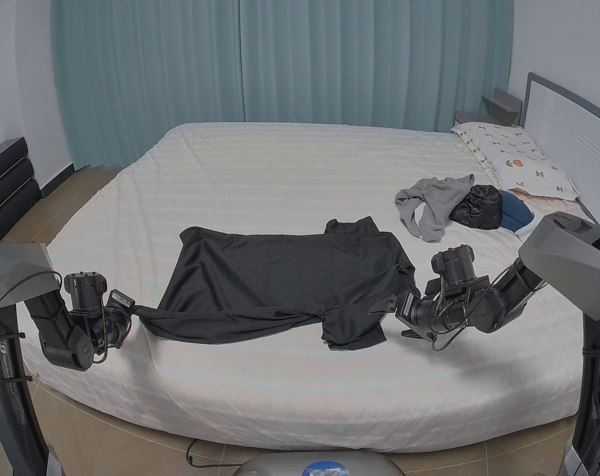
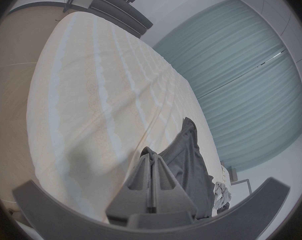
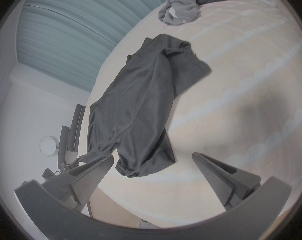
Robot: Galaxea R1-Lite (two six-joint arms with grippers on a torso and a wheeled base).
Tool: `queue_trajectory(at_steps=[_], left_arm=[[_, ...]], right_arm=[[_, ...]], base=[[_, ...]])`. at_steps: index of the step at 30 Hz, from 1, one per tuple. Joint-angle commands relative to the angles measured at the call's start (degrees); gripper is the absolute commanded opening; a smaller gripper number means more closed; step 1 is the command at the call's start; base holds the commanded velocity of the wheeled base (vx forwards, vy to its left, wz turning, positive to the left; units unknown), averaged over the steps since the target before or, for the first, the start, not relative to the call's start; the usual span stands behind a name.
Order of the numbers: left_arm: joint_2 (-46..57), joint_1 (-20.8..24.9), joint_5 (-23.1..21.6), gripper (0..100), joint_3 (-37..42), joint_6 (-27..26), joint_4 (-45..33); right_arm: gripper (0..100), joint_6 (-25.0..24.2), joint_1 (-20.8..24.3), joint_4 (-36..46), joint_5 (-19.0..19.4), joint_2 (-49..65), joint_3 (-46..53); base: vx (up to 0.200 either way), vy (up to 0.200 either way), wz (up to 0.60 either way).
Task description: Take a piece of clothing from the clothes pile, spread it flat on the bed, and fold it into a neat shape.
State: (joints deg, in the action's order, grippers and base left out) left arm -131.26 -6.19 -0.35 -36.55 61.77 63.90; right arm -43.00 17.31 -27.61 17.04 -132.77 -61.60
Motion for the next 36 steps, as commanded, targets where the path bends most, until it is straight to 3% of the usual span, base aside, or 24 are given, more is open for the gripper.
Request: queue_trajectory(at_steps=[1, 10, 21, 22, 27, 36], left_arm=[[-0.1, 0.0, 0.0, 0, 0.1, 0.0, 0.0], [-0.1, 0.0, 0.0, 0, 0.0, 0.0, 0.1], [-0.1, 0.0, 0.0, 0, 0.0, -0.1, 0.1], [-0.1, 0.0, 0.0, 0, 0.1, -0.1, 0.1], [0.0, 0.0, -0.1, 0, 0.3, -0.2, 0.0], [1.7, 0.4, -1.0, 0, 4.8, -2.3, -0.2]], right_arm=[[100, -0.2, 1.6, 0.0, 0.2, -0.9, 0.3], [100, -0.1, 4.5, 0.9, -0.7, -4.1, -2.6], [100, -0.1, 5.5, 1.0, -4.4, -6.2, -5.4], [0, -0.1, 5.6, 1.0, -5.0, -6.3, -5.5], [0, -0.1, 5.4, 1.1, -6.8, -5.2, -4.3], [0, -0.1, 2.1, 1.1, -6.2, 2.5, 4.9]], base=[[0.000, 0.000, 0.00], [0.000, 0.000, 0.00], [0.000, 0.000, 0.00], [0.000, 0.000, 0.00], [0.000, 0.000, 0.00], [0.000, 0.000, 0.00]])
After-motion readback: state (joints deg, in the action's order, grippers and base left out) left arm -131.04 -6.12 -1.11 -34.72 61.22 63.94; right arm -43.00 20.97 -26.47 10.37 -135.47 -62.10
